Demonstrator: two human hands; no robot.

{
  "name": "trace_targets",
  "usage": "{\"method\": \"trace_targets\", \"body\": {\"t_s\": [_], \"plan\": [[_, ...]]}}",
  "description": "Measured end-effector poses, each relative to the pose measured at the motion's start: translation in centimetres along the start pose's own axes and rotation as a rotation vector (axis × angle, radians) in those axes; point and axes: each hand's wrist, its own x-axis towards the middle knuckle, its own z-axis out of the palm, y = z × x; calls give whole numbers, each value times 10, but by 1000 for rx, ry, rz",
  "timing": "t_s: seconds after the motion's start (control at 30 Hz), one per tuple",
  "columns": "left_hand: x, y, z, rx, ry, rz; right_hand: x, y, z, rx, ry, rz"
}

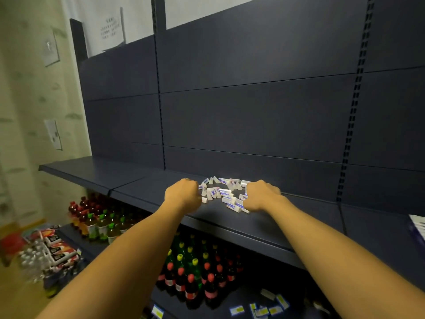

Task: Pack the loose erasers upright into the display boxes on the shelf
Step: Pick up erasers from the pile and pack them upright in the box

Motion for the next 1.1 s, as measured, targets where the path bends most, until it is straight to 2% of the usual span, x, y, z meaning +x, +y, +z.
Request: {"method": "trace_targets", "body": {"t_s": [0.33,0.67,0.87,1.1], "plan": [[90,-43,41,22,-58,-3,109,-17,14,20,41,17],[219,-42,83,4,-108,7,243,-9,24,131,38,-5],[267,-30,125,-101,-169,-43,277,-9,42,148,-19,-31],[295,-34,149,-87,-201,-19,300,-14,51,229,-11,5]]}}
